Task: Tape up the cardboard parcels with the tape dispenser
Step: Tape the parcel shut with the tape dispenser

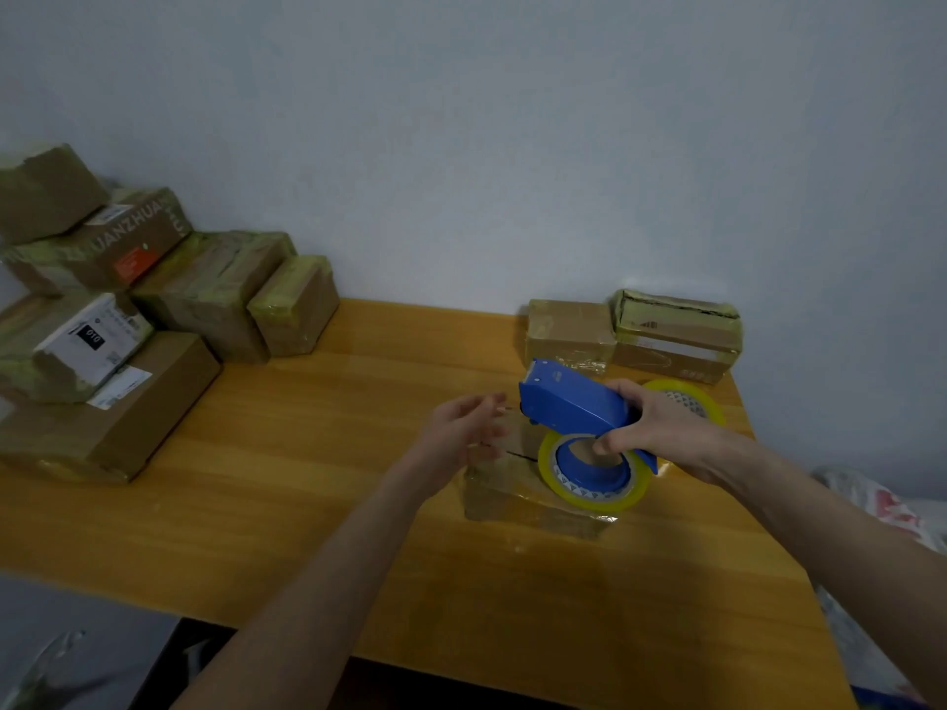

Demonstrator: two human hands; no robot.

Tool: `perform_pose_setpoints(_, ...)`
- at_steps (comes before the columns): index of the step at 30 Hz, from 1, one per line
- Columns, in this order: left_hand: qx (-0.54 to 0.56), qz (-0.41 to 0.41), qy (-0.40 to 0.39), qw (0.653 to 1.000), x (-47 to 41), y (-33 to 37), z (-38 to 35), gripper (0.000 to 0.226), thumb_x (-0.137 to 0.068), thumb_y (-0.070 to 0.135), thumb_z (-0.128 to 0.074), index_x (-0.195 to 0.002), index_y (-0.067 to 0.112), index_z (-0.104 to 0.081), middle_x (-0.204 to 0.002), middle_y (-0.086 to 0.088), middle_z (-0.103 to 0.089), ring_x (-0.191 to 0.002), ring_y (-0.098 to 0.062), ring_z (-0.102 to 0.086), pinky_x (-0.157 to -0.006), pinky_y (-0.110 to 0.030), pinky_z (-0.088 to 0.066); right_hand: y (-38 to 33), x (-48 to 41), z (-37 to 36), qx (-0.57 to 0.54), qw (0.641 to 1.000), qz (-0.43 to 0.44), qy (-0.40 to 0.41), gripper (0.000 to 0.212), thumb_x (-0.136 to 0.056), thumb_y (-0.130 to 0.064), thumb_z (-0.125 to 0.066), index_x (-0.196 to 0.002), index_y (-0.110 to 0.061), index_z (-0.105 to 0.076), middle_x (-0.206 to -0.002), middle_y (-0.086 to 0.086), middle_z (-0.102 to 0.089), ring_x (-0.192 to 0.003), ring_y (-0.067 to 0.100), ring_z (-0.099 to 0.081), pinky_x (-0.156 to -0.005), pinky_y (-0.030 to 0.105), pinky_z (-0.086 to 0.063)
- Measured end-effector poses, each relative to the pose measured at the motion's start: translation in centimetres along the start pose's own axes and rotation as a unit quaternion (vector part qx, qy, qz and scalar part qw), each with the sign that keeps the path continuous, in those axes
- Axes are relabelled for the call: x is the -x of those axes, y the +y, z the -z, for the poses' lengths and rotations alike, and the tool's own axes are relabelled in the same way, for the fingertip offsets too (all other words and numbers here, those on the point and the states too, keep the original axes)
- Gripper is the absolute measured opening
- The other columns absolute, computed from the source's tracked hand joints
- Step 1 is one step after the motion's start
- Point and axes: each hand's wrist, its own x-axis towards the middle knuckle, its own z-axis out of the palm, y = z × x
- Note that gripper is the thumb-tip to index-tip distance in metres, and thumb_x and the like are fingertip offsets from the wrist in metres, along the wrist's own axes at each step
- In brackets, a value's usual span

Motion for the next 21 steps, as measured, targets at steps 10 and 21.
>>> perform_pose_setpoints(10, -0.043, 0.150, -0.005, 0.988, -1.1, 2.6, -1.2, 0.017, -0.088, 0.022, -0.067, -0.094, 0.006, -0.067, -0.068, 0.001, -0.069, -0.054, -0.006, -0.059, -0.047, -0.017, -0.046, -0.8, 0.0, -0.4, 0.017, 1.000, 0.009, -0.002, 0.053, -0.071, -0.005, -0.080, -0.112, -0.028, -0.054, -0.108, 0.004, -0.062, -0.093, 0.019, -0.067, -0.078, 0.031, -0.056)
perform_pose_setpoints(21, -0.195, 0.035, 0.123, 0.973, -1.2, 3.2, -0.9, 0.014, -0.092, 0.010, -0.060, -0.078, 0.011, -0.061, -0.067, 0.001, -0.055, -0.060, -0.008, -0.050, -0.050, -0.018, -0.046, -3.7, -0.2, -1.0, 0.188, 0.978, 0.083, 0.024, 0.059, -0.069, -0.018, -0.081, -0.118, -0.027, -0.050, -0.107, -0.003, -0.059, -0.093, 0.015, -0.063, -0.079, 0.033, -0.056)
